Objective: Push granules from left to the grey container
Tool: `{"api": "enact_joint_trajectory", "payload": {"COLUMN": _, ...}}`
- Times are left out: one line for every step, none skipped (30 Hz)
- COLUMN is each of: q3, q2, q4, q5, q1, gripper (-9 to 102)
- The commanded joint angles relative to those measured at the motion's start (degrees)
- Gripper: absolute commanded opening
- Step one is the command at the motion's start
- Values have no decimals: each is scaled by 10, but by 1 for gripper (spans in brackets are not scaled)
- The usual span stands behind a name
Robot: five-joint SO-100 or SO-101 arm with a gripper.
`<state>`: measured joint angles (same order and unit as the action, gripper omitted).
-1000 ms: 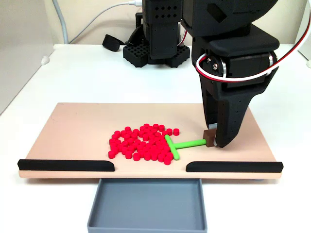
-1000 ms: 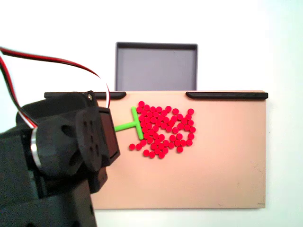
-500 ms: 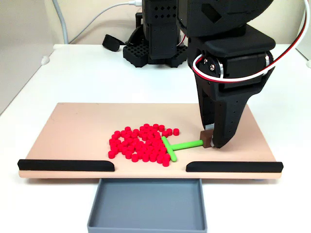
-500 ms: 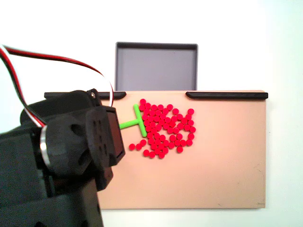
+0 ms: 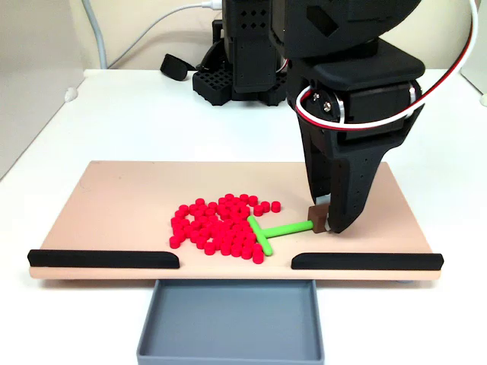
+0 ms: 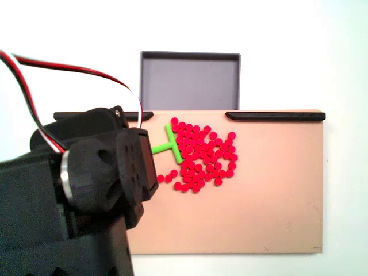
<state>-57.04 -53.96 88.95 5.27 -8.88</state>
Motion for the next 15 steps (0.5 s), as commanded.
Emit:
{"api": "enact_joint_trajectory", "payload": {"q3": 4, "q2": -18, "q4": -4, "q5": 7, "q1": 8, "gripper": 0}}
{"api": "enact_joint_trajectory", "payload": {"q3": 4, "q2": -18, "q4": -4, "q5": 7, "q1": 8, "gripper": 0}}
{"api": "enact_joint_trajectory", "payload": {"q3": 4, "q2": -18, "q4": -4, "q5": 8, "q1": 8, "gripper": 0}}
{"api": "enact_joint_trajectory", "payload": {"q3": 4, "q2": -18, "q4": -4, "q5": 9, "q1": 8, "gripper": 0}}
{"api": "enact_joint_trajectory", "payload": {"q3": 4, "q2": -18, "q4": -4, "q5": 10, "q1": 8, "gripper": 0}}
{"api": "enact_joint_trajectory", "payload": {"q3": 4, "q2": -18, "q4": -4, "q5": 10, "q1": 8, "gripper": 0}}
{"api": "enact_joint_trajectory", "payload": {"q3": 4, "q2": -18, "q4": -4, "q5": 10, "q1": 8, "gripper": 0}}
{"api": "enact_joint_trajectory", "payload": {"q3": 4, "q2": -18, "q4": -4, "q5": 11, "q1": 8, "gripper": 0}}
{"api": "enact_joint_trajectory", "payload": {"q3": 4, "q2": -19, "q4": -4, "q5": 11, "q1": 7, "gripper": 0}}
{"api": "enact_joint_trajectory", "payload": {"q3": 4, "q2": -20, "q4": -4, "q5": 11, "q1": 5, "gripper": 0}}
{"api": "enact_joint_trajectory", "payload": {"q3": 4, "q2": -23, "q4": -3, "q5": 11, "q1": 4, "gripper": 0}}
{"api": "enact_joint_trajectory", "payload": {"q3": 4, "q2": -25, "q4": -3, "q5": 8, "q1": 2, "gripper": 0}}
{"api": "enact_joint_trajectory", "payload": {"q3": 4, "q2": -29, "q4": -3, "q5": 6, "q1": -1, "gripper": 0}}
{"api": "enact_joint_trajectory", "payload": {"q3": 4, "q2": -33, "q4": -3, "q5": 5, "q1": -4, "gripper": 0}}
{"api": "enact_joint_trajectory", "payload": {"q3": 4, "q2": -38, "q4": -3, "q5": 4, "q1": -8, "gripper": 0}}
